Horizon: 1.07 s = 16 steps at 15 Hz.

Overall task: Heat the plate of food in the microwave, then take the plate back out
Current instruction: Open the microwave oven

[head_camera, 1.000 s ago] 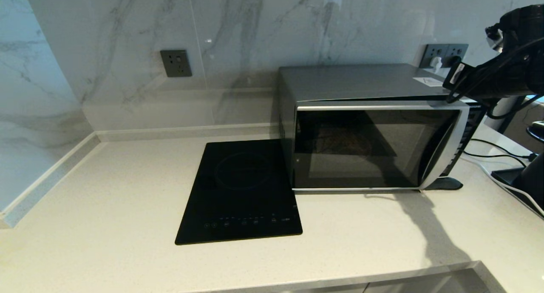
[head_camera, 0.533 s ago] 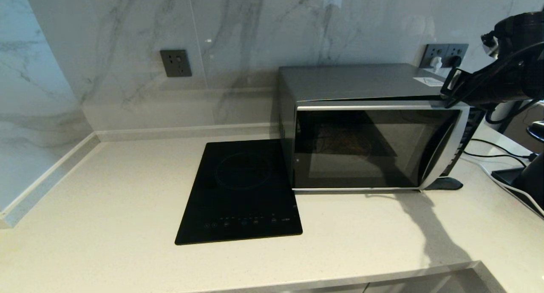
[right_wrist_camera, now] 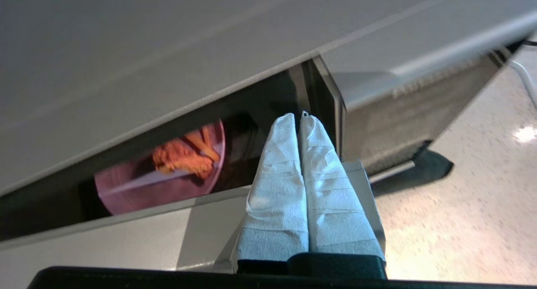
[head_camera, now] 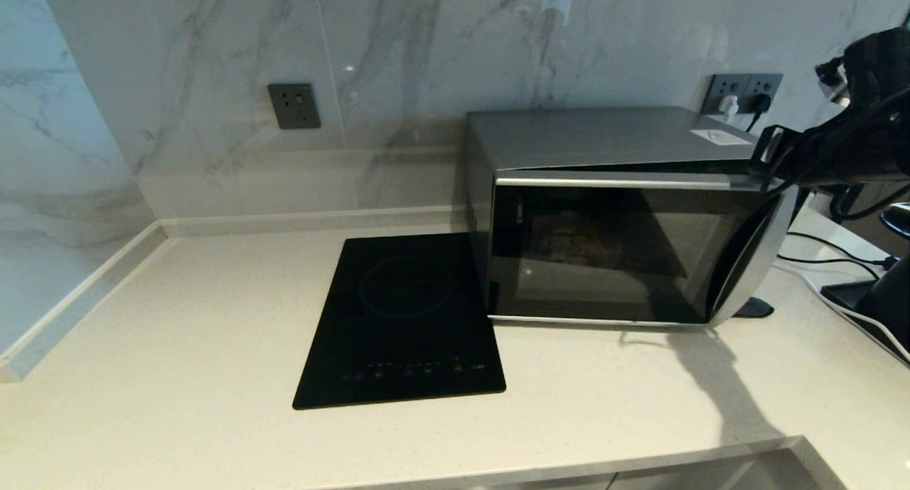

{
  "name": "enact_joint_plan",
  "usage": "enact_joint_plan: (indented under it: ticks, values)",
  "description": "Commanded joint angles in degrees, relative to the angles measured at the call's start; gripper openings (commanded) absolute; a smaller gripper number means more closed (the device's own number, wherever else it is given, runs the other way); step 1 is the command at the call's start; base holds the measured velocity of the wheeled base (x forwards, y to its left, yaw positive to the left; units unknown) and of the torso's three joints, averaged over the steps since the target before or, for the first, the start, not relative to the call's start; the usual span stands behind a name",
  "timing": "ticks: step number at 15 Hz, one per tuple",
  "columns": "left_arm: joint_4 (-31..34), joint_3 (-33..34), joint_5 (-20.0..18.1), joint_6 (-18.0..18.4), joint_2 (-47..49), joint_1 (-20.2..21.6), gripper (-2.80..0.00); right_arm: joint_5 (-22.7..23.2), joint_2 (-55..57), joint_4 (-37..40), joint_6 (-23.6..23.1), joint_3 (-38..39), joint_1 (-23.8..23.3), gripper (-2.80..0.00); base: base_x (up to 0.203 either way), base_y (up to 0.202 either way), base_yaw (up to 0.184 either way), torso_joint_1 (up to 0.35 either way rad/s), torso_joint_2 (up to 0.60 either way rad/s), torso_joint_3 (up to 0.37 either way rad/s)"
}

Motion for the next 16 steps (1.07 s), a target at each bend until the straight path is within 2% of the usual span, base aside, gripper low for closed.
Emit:
enact_joint_plan:
  ticks: [1,8,16]
  values:
    - [0.0,0.0,0.0,-0.1,0.1,0.0,-2.80,0.0,-3.7,0.2,-0.9,4.3,0.8,-2.80,0.000,0.000,0.000,0.000,0.00,0.000]
    - [0.0,0.0,0.0,-0.1,0.1,0.0,-2.80,-0.3,-11.4,0.0,-2.0,13.2,4.2,-2.80,0.000,0.000,0.000,0.000,0.00,0.000]
    - [0.0,0.0,0.0,0.0,0.1,0.0,-2.80,-6.8,-22.9,0.1,-2.1,23.4,11.6,-2.80,0.000,0.000,0.000,0.000,0.00,0.000]
